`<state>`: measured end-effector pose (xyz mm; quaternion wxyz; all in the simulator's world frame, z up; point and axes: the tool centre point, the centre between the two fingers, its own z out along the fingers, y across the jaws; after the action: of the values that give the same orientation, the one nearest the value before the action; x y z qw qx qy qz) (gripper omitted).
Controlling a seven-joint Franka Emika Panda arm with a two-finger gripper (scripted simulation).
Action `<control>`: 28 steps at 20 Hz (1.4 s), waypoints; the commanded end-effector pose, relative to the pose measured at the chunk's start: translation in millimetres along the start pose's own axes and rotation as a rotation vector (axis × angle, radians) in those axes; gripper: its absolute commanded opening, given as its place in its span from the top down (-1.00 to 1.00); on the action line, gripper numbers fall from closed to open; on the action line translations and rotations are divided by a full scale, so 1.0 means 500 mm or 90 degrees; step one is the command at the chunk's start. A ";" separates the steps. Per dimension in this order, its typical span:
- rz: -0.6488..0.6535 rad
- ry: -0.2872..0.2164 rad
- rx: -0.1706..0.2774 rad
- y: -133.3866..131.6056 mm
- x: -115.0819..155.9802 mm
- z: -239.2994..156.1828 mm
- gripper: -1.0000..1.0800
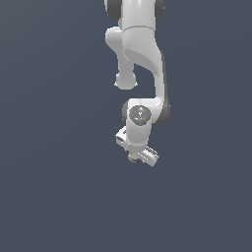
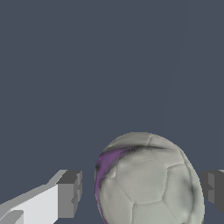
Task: Pick up the object and move it to a goal position.
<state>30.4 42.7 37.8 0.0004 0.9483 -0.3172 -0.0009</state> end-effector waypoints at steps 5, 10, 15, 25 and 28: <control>0.000 0.001 0.001 -0.002 0.002 0.003 1.00; 0.000 0.001 0.001 -0.002 0.002 0.003 1.00; 0.000 0.001 0.001 -0.003 0.000 -0.003 1.00; 0.000 0.001 0.001 -0.024 -0.034 -0.094 1.00; 0.000 0.001 0.001 -0.036 -0.053 -0.146 1.00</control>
<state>21.7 67.5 96.7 0.0004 0.9483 -0.3175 -0.0012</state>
